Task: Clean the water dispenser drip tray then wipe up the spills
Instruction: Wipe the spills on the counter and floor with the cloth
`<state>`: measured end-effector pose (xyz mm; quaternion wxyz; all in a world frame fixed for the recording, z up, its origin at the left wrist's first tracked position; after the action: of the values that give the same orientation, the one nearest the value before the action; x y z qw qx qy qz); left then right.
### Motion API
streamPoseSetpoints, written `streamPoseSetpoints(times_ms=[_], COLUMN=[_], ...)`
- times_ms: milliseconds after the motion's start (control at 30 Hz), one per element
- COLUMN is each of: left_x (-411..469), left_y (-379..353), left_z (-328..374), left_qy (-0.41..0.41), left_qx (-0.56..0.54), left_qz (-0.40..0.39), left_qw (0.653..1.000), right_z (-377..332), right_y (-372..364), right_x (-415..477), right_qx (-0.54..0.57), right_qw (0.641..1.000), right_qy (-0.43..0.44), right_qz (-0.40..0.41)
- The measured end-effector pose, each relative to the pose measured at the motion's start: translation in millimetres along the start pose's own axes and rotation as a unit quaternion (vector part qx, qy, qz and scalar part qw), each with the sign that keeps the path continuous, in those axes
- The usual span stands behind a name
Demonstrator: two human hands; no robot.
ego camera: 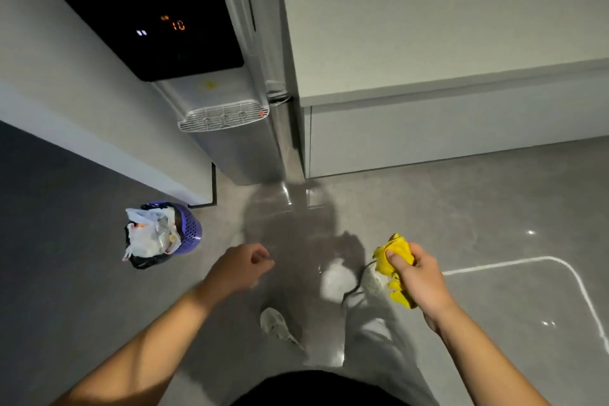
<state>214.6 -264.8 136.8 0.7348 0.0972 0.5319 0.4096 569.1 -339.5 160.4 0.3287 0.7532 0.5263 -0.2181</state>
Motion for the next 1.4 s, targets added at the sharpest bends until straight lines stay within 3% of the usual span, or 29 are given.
streamPoseSetpoints(times_ms=[400, 600, 767, 933, 1167, 1300, 1400], left_x=[31.5, 49.8, 105.1, 178.3, 274.2, 309.8, 331.2], left_y=[22.6, 45.5, 79.6, 132.8, 195.2, 210.6, 211.3], left_z=[181.6, 221.5, 256.0, 316.2, 392.8, 415.7, 427.6], left_qy=[-0.047, -0.035, -0.039, -0.063, -0.094, -0.105, -0.108], left_qx=[-0.063, -0.097, -0.114, -0.126, -0.151, -0.011, 0.072], left_qz=[0.062, 0.096, 0.101, 0.104, 0.088, 0.127, 0.145], left_qw=[0.995, 0.990, 0.988, 0.985, 0.980, 0.986, 0.981], right_z=[-118.5, -205.0, -271.6, -307.5, -352.3, -391.7, -421.4], right_y=[121.4, 138.3, 133.9, 144.2, 166.6, 170.2, 163.0], right_x=[101.5, 167.6, 224.8, 263.0, 327.7, 367.6, 401.6], right_qx=[-0.024, -0.035, -0.025, 0.006, 0.006, -0.061, -0.164], right_qw=[0.998, 0.995, 0.993, 0.997, 0.999, 0.992, 0.972], right_qy=[0.048, 0.080, 0.105, 0.060, 0.034, 0.075, 0.153], right_qz=[-0.033, -0.045, -0.045, -0.040, 0.032, 0.075, 0.070])
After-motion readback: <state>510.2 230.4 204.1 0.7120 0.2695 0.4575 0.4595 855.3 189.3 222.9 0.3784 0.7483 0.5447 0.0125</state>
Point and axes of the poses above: each hand's wrist, its own x-axis towards the middle knuckle, its own y-axis out of the back of the hand, z = x × y, the point moved 8 cm from there along x, towards the middle knuckle, and after that the axes turned 2 degrees about z, right-handed, at the moved point
